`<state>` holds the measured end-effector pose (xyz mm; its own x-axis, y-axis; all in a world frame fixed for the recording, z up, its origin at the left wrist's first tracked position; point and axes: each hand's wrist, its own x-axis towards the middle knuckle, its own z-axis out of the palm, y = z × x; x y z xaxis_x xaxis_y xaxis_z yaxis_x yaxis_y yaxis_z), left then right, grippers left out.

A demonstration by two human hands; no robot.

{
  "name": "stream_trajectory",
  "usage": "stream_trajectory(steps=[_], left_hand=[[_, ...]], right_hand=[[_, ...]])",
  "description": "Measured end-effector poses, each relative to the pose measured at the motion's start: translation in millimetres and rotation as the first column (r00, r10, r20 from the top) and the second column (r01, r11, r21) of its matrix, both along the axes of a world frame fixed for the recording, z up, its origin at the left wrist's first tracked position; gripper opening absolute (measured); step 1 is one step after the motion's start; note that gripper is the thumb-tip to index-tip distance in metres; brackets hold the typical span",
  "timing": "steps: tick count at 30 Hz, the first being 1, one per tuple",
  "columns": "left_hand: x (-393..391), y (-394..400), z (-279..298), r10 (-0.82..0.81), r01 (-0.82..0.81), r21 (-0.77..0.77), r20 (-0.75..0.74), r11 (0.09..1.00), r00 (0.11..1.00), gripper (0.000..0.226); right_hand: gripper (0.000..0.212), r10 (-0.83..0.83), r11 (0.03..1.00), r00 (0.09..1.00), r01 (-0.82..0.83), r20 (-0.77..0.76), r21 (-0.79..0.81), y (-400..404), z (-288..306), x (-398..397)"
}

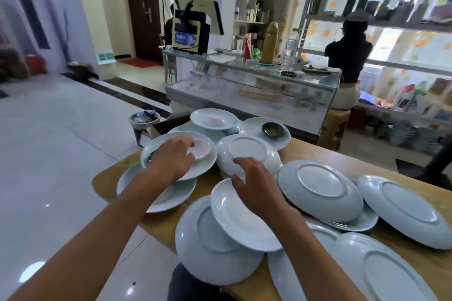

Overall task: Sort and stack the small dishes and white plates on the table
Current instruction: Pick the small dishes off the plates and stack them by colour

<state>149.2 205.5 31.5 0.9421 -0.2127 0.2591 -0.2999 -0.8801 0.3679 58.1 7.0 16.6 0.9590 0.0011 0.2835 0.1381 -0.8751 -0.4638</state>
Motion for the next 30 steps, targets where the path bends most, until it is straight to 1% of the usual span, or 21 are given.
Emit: stream_trajectory(steps=[2, 5, 8, 11, 14, 16, 18, 20, 23, 27, 30], left_hand=[[13.3, 15.3, -10.8, 0.049, -0.046, 0.041, -0.054, 0.998, 0.997, 0.035], [29.3, 24.2, -25.1, 0.034, -0.030, 0.047, -0.081, 0.998, 0.996, 0.040], [40.4, 17.9, -39.3, -0.001, 0.004, 0.062, -0.059, 0.998, 0.998, 0.043], [47.1, 3.4, -50.6, -0.037, 0.038, 0.067, -0.017, 0.997, 0.999, 0.040], [53.7, -8.0, -58.3, -0.071, 0.074, 0.198, -0.024, 0.977, 0.997, 0.041], [56.7, -11.0, -60.2, -0.066, 0.071, 0.284, -0.027, 0.956, 0.997, 0.037], [55.7, -11.8, -59.3, -0.046, 0.044, 0.324, -0.003, 0.945, 0.999, 0.029], [52.7, -12.1, -58.1, -0.051, 0.033, 0.346, 0.043, 0.938, 0.998, 0.027], [49.7, -11.2, -56.5, -0.079, 0.032, 0.327, 0.131, 0.944, 0.988, 0.022], [40.5, -15.7, -54.2, -0.114, 0.059, 0.223, 0.243, 0.973, 0.963, 0.019], [19.1, -30.9, -41.9, -0.184, 0.148, 0.134, 0.317, 0.980, 0.930, 0.026]], right_hand=[[0.044, 0.023, 1.000, 1.000, -0.023, -0.014, 0.018, 9.8, -3.0, 6.3], [0.041, 0.044, 0.998, 0.998, -0.043, -0.033, 0.035, 18.6, -7.0, 11.7], [0.041, 0.042, 0.998, 0.998, -0.040, -0.052, 0.041, 18.7, -10.8, 13.3], [0.041, 0.024, 0.999, 0.998, -0.022, -0.053, 0.046, 15.4, -11.1, 13.7], [0.042, -0.003, 0.999, 0.999, 0.005, -0.038, 0.053, 12.0, -9.6, 14.9], [0.042, -0.012, 0.998, 1.000, 0.013, -0.023, 0.061, 9.6, -9.3, 14.0], [0.041, -0.018, 0.998, 1.000, 0.018, -0.014, 0.062, 6.9, -10.4, 12.6], [0.039, -0.025, 0.998, 1.000, 0.026, -0.010, 0.066, 4.1, -11.5, 10.7], [0.039, -0.033, 0.996, 0.999, 0.033, 0.004, 0.078, 2.7, -12.9, 9.8], [0.045, -0.039, 0.993, 0.999, 0.037, 0.019, 0.108, 4.3, -14.6, 6.5], [0.051, -0.064, 0.984, 0.997, 0.054, 0.054, 0.167, 4.0, -13.4, 2.9]])
